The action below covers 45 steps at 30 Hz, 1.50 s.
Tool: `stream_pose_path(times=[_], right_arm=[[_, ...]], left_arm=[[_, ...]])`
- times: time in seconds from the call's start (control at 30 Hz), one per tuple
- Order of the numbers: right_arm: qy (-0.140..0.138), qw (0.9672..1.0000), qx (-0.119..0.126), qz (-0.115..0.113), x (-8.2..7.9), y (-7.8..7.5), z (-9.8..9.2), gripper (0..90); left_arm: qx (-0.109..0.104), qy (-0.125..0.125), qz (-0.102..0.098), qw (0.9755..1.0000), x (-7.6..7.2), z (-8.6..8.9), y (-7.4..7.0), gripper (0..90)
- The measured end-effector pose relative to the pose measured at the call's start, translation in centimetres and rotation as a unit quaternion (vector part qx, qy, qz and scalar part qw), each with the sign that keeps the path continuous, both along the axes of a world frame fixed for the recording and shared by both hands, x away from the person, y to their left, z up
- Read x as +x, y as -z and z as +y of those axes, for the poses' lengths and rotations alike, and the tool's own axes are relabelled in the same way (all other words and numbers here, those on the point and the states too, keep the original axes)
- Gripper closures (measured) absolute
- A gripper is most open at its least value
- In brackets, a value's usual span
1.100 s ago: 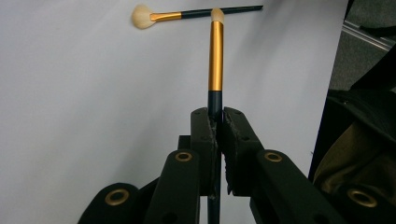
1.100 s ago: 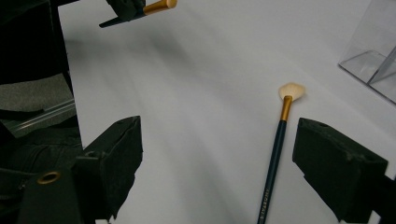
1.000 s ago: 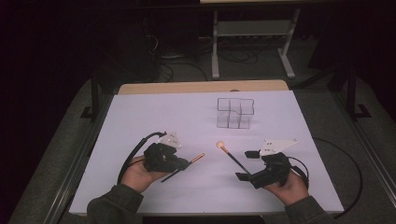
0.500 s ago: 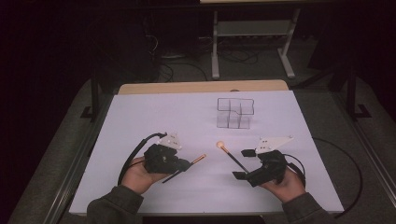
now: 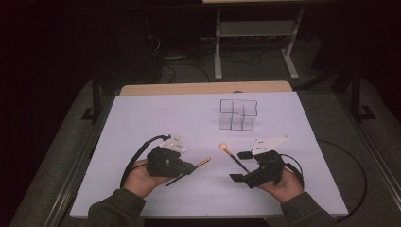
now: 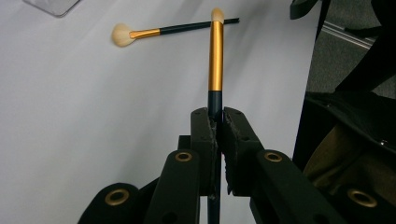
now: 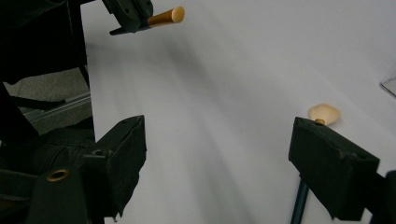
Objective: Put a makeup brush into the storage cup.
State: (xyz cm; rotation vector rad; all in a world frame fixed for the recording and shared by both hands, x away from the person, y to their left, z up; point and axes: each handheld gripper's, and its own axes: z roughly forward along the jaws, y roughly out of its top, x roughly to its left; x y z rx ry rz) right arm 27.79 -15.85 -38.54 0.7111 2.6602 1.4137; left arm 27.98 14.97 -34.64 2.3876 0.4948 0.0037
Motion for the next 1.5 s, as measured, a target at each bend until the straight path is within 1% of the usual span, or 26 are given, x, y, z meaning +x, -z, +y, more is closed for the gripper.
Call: stream_pose_path(times=[0.07,0.13,0.17,0.2,0.23,0.33,0.5,0.57,0.8,0.93,1.1,1.17,1.3,1.33,1.4,1.43,1.47,1.5], right_arm=[[-0.003,1.0000,0.000,0.000,0.1,0.0,0.2,18.4],[-0.010,0.9999,0.000,0.002,0.2,-0.1,0.5,19.1],[-0.010,0.9999,0.000,0.002,0.2,-0.1,0.5,19.1],[-0.013,0.9999,0.001,0.004,0.2,-0.1,0.6,19.4],[-0.016,0.9999,0.001,0.002,0.2,-0.2,0.6,19.6],[-0.021,0.9998,0.003,0.004,0.3,-0.3,0.9,20.5],[-0.035,0.9993,0.005,0.006,0.5,-0.6,1.5,23.6],[-0.035,0.9993,0.004,0.008,0.5,-0.6,1.6,24.1],[-0.048,0.9988,0.007,0.008,0.6,-0.7,2.1,26.6],[-0.056,0.9983,0.012,0.014,0.8,-0.8,2.3,27.3],[-0.065,0.9977,0.012,0.015,1.0,-1.1,2.7,29.1],[-0.069,0.9975,0.011,0.014,1.0,-1.3,2.9,29.7],[-0.078,0.9969,0.008,0.014,1.1,-1.5,3.3,31.8],[-0.079,0.9967,0.006,0.017,1.1,-1.5,3.4,33.1],[-0.089,0.9959,0.006,0.017,1.2,-1.6,3.5,36.3],[-0.089,0.9958,0.007,0.017,1.3,-1.6,3.6,37.1],[-0.091,0.9956,0.007,0.020,1.3,-1.7,3.7,38.2],[-0.095,0.9952,0.007,0.019,1.4,-1.7,3.7,39.4]], left_arm=[[-0.004,0.001,-0.001,1.0000,-0.1,-0.1,0.0,83.4],[-0.003,0.006,-0.005,1.0000,-0.1,-0.2,-0.1,83.4],[-0.005,0.002,0.001,1.0000,-0.2,-0.3,-0.1,83.4],[-0.002,0.006,0.000,1.0000,-0.2,-0.3,-0.1,83.4],[-0.003,0.007,-0.004,1.0000,-0.2,-0.4,-0.1,83.4],[-0.005,0.011,-0.005,0.9999,-0.2,-0.6,-0.2,83.4],[-0.007,0.011,-0.002,0.9999,-0.4,-0.9,-0.1,83.4],[-0.008,0.012,-0.002,0.9999,-0.4,-0.9,-0.1,83.4],[-0.006,0.016,-0.006,0.9998,-0.5,-1.0,-0.1,83.4],[-0.005,0.019,-0.006,0.9998,-0.5,-1.1,-0.1,83.4],[-0.004,0.022,-0.006,0.9997,-0.4,-1.4,0.0,83.4],[-0.006,0.023,-0.006,0.9997,-0.4,-1.5,0.1,83.4],[-0.007,0.026,-0.005,0.9996,-0.5,-1.7,0.1,83.4],[-0.006,0.026,-0.005,0.9996,-0.5,-1.7,0.1,83.4],[-0.006,0.027,-0.005,0.9996,-0.5,-1.7,0.1,83.4],[-0.008,0.027,-0.002,0.9996,-0.6,-1.8,0.1,83.4],[-0.007,0.030,-0.007,0.9995,-0.6,-1.8,0.1,83.4],[-0.007,0.030,-0.006,0.9995,-0.6,-1.8,0.1,83.4]])
